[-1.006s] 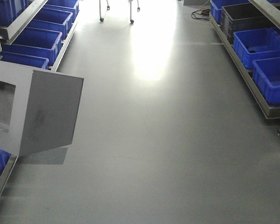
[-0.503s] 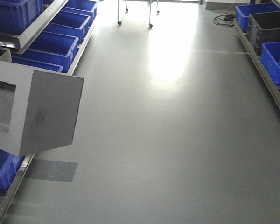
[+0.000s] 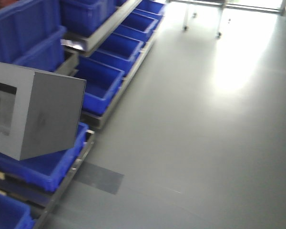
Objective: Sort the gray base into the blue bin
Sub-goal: 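Drive down the aisle to the blue bin shelf, block held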
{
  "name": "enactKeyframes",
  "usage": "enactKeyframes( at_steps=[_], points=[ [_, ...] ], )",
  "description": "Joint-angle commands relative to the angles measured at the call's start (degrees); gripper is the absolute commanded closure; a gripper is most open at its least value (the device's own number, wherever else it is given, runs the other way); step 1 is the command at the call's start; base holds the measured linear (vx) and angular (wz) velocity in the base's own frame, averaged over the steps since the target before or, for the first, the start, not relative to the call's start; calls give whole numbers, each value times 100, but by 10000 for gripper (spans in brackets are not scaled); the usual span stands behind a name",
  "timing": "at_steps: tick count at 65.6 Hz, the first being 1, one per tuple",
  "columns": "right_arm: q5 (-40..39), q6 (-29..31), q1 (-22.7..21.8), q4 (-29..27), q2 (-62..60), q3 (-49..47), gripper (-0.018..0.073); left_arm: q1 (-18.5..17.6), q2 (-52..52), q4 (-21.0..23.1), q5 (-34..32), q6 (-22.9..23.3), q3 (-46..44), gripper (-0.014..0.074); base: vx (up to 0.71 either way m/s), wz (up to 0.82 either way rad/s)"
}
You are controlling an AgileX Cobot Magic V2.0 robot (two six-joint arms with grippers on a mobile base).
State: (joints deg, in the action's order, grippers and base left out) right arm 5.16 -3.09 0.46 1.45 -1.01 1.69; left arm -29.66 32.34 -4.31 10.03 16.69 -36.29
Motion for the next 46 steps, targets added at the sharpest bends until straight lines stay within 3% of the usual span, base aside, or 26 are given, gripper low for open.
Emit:
enactKeyframes(
  at_steps=[1, 46],
  points=[
    [-425, 38, -23, 36, -45, 5, 564, -29, 0, 26, -643, 32, -183, 439, 22, 73],
    [-425, 38, -23, 36, -45, 5, 564, -29, 0, 26, -643, 32, -183, 439, 19, 73]
  ],
)
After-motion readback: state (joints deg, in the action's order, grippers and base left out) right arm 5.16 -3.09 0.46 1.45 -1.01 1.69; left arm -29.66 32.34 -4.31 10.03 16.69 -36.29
